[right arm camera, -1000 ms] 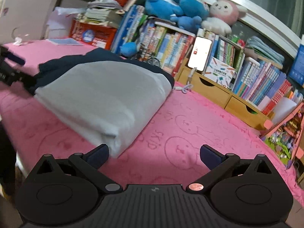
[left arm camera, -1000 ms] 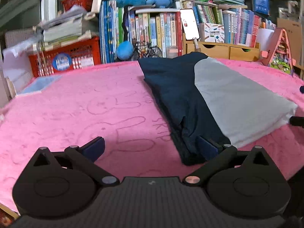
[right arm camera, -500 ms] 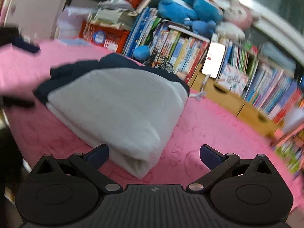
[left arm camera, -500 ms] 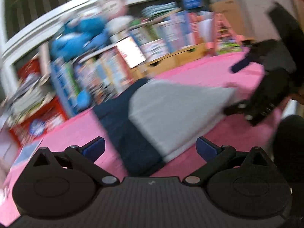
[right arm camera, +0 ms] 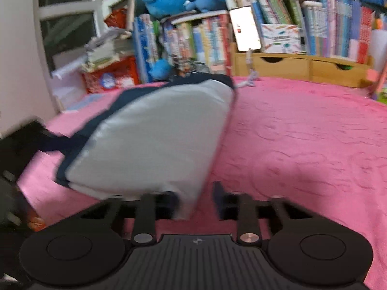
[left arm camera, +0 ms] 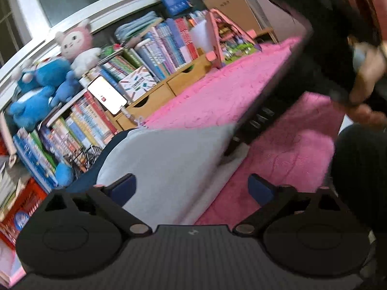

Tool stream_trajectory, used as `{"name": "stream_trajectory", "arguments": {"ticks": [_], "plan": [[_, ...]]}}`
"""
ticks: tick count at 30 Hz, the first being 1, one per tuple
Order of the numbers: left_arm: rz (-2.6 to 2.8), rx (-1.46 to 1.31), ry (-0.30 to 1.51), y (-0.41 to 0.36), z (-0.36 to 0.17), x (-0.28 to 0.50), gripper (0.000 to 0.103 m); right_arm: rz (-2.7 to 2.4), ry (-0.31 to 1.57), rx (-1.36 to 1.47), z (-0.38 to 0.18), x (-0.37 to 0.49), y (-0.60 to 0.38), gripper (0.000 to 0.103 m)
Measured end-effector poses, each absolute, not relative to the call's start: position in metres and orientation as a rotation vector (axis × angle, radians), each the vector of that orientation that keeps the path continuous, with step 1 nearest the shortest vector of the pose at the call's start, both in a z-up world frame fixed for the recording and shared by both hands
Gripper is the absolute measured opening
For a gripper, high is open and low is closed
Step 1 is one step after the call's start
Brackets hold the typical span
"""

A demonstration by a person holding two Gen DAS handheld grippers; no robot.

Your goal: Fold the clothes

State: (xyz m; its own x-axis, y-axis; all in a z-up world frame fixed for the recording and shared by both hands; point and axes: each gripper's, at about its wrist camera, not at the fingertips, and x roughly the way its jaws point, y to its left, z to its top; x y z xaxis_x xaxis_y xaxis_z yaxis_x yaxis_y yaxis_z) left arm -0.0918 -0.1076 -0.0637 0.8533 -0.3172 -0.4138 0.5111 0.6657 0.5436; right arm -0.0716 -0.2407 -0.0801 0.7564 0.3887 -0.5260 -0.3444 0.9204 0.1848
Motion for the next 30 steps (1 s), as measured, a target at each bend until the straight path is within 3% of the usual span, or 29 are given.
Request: {"name": "stream_trajectory", "arguments": {"ticks": [2, 7, 9, 12, 13, 14, 16, 17, 24, 30], "plan": [[-0.461, 0.733, 0.301, -0.116, -0.069, -0.08, 0.075, 0.418, 0.569, 0.118, -0.068, -0.068, -0.245, 0.024], [-0.364, 0.84, 0.245, -0.124, -0.078, -0.064, 0.057, 0.469, 0.552, 0.28, -0.046, -0.052, -0.265, 0.024], [-0.327, 0.838, 0.236, -0.119, -0.076, -0.06, 0.041, 0.496, 0.563, 0.338, -0.041, -0.044, -0.273, 0.024], [-0.287, 0.753, 0.258, -0.099, -0.064, -0.051, 0.039, 0.552, 0.599, 0.4, -0.045, -0.038, -0.282, 0.03], [-0.28, 0.707, 0.274, -0.089, -0.059, -0.048, 0.038, 0.588, 0.629, 0.45, -0.051, -0.036, -0.288, 0.042], [-0.267, 0.672, 0.285, -0.081, -0.055, -0.047, 0.038, 0.621, 0.659, 0.505, -0.057, -0.033, -0.295, 0.067], [-0.241, 0.628, 0.286, -0.068, -0.049, -0.049, 0.036, 0.686, 0.726, 0.647, -0.073, -0.026, -0.311, 0.098], [-0.232, 0.604, 0.292, -0.062, -0.047, -0.05, 0.034, 0.715, 0.76, 0.718, -0.081, -0.021, -0.318, 0.1], [-0.192, 0.409, 0.337, -0.024, -0.029, -0.057, 0.033, 0.725, 0.857, 1.015, -0.102, 0.041, -0.315, 0.103], [-0.11, 0.343, 0.235, 0.002, -0.023, -0.076, 0.033, 0.719, 0.916, 0.995, -0.112, 0.106, -0.258, 0.098]]}}
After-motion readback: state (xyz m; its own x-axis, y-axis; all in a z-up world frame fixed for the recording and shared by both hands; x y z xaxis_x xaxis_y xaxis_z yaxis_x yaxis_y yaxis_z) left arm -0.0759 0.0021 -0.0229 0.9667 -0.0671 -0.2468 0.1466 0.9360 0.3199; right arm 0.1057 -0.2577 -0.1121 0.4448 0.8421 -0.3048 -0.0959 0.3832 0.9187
